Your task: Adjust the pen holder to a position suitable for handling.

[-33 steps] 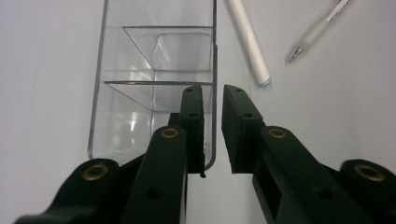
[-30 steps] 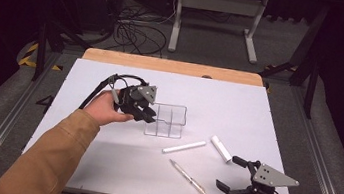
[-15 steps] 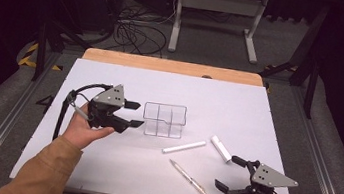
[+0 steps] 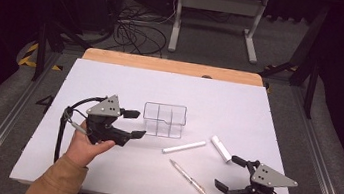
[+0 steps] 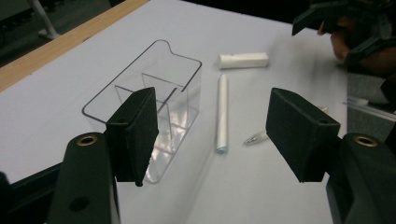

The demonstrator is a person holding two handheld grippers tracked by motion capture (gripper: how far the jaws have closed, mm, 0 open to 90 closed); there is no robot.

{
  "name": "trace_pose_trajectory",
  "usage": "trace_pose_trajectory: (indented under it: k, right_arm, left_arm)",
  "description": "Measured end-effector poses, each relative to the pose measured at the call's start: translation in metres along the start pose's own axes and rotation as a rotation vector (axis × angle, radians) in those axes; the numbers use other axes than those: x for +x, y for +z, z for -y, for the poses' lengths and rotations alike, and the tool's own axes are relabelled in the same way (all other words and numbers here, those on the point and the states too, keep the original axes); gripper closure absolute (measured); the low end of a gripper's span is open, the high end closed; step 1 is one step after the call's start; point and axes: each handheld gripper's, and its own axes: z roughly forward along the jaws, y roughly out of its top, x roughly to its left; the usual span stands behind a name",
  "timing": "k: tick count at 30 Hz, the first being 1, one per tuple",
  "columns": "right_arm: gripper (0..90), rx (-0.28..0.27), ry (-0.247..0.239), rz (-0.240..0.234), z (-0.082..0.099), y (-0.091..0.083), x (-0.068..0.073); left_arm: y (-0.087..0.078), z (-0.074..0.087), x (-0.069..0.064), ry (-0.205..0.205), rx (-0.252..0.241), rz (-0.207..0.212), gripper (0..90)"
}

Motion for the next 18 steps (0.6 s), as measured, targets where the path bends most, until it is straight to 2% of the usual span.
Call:
trace_pose_trajectory:
  k: [3,6,9,12,18]
  right_arm:
    - [6.2,-0.003,0.004,0.0,-0.001,0.0,0.001]
    - [7.1,-0.004,-0.004,0.001,-0.004,0.0,0.003]
    - [7.8,0.003,-0.011,0.004,-0.008,0.001,0.006]
    - [8.5,0.003,-0.013,0.002,-0.013,0.003,0.008]
    - [11.5,0.025,-0.018,0.001,-0.022,0.009,0.013]
  left_arm:
    - [0.0,0.001,-0.002,-0.007,0.025,-0.016,33.7]
    - [-0.005,0.004,-0.005,-0.018,-0.009,-0.011,33.0]
    - [-0.01,0.006,-0.008,-0.018,-0.028,-0.041,29.7]
    - [-0.017,0.007,-0.011,-0.027,-0.061,-0.049,27.4]
    - [-0.025,0.008,-0.013,-0.032,-0.081,-0.075,23.9]
